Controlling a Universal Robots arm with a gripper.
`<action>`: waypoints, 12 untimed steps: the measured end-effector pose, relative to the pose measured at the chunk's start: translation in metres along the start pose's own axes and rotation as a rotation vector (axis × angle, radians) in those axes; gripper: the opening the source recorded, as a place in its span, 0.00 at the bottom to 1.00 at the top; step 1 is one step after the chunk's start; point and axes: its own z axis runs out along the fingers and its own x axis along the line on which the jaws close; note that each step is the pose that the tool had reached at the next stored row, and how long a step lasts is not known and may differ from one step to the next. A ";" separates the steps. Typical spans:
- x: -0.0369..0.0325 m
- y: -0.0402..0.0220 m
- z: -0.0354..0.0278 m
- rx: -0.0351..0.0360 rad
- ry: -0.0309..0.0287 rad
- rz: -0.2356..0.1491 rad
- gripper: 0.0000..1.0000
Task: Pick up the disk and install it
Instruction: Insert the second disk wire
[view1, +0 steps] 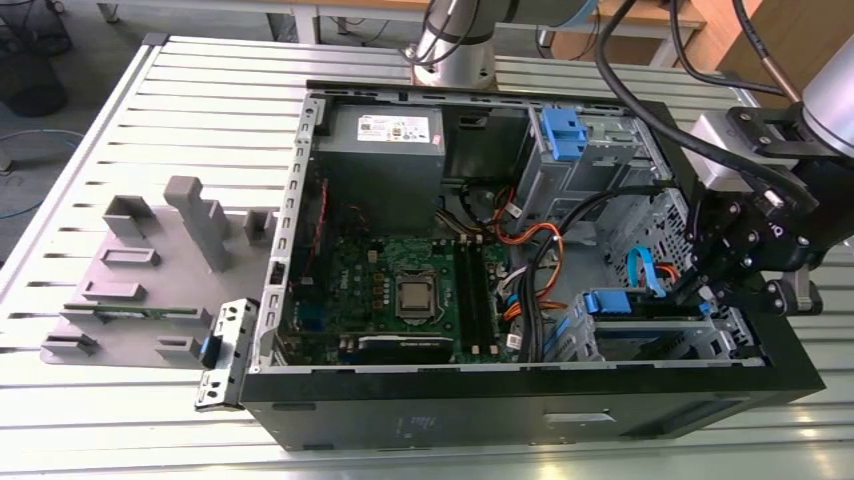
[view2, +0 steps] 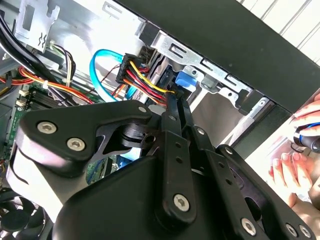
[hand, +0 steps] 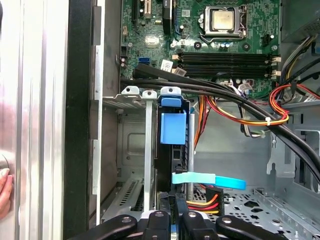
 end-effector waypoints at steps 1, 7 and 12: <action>0.0000 0.0000 0.0001 0.0000 -0.0001 0.000 0.16; -0.0001 0.0001 0.0001 0.0000 -0.0003 0.000 0.16; -0.0001 0.0001 0.0001 0.0000 -0.0003 0.000 0.24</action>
